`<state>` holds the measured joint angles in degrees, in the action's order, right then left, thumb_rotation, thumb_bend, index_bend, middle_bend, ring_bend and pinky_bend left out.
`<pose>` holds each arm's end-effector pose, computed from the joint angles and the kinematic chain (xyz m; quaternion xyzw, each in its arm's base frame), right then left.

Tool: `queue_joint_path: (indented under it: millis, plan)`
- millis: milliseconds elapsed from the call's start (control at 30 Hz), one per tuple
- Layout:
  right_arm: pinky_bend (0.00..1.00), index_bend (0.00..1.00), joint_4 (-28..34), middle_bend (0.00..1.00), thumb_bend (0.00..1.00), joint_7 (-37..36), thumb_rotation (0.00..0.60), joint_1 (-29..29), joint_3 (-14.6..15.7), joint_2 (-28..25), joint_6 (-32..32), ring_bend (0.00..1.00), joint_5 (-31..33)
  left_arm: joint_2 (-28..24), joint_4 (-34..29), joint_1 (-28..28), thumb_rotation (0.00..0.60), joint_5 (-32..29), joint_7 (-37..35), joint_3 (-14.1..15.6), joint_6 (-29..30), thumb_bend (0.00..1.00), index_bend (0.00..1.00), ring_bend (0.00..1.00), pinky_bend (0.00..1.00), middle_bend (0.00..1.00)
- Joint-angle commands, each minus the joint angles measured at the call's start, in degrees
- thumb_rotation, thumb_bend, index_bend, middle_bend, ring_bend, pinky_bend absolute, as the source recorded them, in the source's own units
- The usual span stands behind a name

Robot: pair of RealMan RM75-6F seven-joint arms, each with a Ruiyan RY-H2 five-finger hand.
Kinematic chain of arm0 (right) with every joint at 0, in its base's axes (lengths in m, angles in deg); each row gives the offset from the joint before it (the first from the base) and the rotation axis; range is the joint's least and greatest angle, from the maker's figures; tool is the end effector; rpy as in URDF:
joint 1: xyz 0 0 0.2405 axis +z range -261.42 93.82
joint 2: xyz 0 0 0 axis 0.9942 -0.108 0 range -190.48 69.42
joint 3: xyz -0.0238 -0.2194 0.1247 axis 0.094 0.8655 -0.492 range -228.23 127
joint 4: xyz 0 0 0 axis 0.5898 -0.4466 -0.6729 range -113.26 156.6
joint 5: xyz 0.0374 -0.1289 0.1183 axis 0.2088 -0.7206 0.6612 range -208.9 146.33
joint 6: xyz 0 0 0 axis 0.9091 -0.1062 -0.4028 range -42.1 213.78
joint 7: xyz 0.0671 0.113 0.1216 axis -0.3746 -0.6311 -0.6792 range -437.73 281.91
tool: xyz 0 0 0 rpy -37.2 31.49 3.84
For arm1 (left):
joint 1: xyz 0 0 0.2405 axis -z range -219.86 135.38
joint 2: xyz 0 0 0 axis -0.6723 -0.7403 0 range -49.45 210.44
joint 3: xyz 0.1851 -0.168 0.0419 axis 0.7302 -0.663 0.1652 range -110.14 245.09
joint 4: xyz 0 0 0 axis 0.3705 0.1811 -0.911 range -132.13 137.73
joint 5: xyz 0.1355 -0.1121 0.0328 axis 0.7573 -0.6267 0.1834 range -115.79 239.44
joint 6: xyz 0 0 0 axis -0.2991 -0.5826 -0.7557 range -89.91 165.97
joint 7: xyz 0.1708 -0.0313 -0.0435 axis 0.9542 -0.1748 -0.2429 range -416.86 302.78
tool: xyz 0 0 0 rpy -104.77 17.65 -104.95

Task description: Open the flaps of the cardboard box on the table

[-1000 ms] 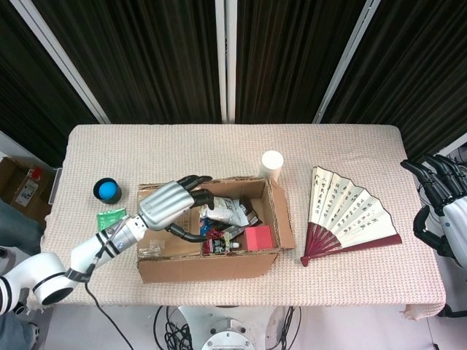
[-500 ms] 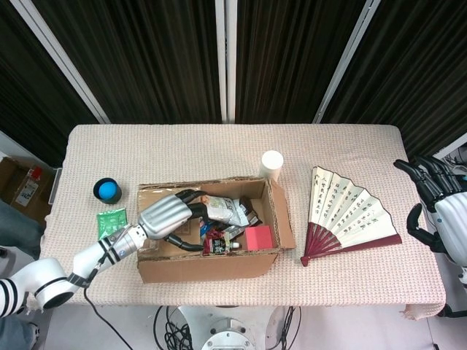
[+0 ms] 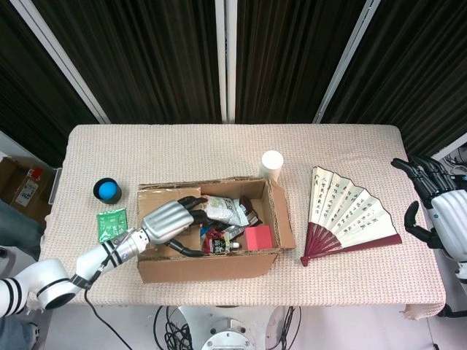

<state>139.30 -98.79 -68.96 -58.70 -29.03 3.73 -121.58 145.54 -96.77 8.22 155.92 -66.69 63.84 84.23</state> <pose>-0.1547 -0.2489 0.2955 0.6206 -0.3719 0.5198 0.4542 -0.0756 0.3233 0.0609 -0.8577 -0.2891 -0.3702 0.2089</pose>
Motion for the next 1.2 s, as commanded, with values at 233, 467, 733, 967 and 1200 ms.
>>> queue_joint_path:
  millis: [233,467,733,967,1200]
  plan:
    - [0.00,0.00,-0.9,0.12,0.83,-1.9,0.600,0.2,-0.2,0.5,1.3,0.00,0.1,-2.4,-1.1,0.2,0.000,0.5,5.1,0.0,1.3,0.00,0.45,0.05,0.14,0.37]
    - [0.00,0.00,-1.9,0.11,0.83,-4.5,0.600,0.9,-0.4,0.9,2.9,0.00,-0.1,-8.7,-5.9,0.2,0.000,-0.7,6.4,-1.4,2.2,0.00,0.46,0.05,0.14,0.40]
    - [0.00,0.00,-2.0,0.11,0.83,-7.5,0.600,1.8,-0.9,0.8,4.1,0.00,-1.0,-18.2,-11.8,-2.7,0.001,-3.0,8.3,-3.1,6.3,0.00,0.50,0.05,0.14,0.41]
    - [0.00,0.00,-0.7,0.10,0.83,-10.0,0.600,2.3,-1.8,-1.2,3.4,0.00,-2.3,-25.5,-14.8,-7.8,0.000,-3.1,7.8,-2.2,10.6,0.00,0.50,0.05,0.14,0.42]
    - [0.00,0.00,-0.1,0.10,0.83,-9.7,0.600,3.1,-1.9,-0.4,4.6,0.00,-2.5,-30.3,-14.7,-14.3,0.001,-3.0,5.7,0.1,15.0,0.00,0.50,0.05,0.14,0.42]
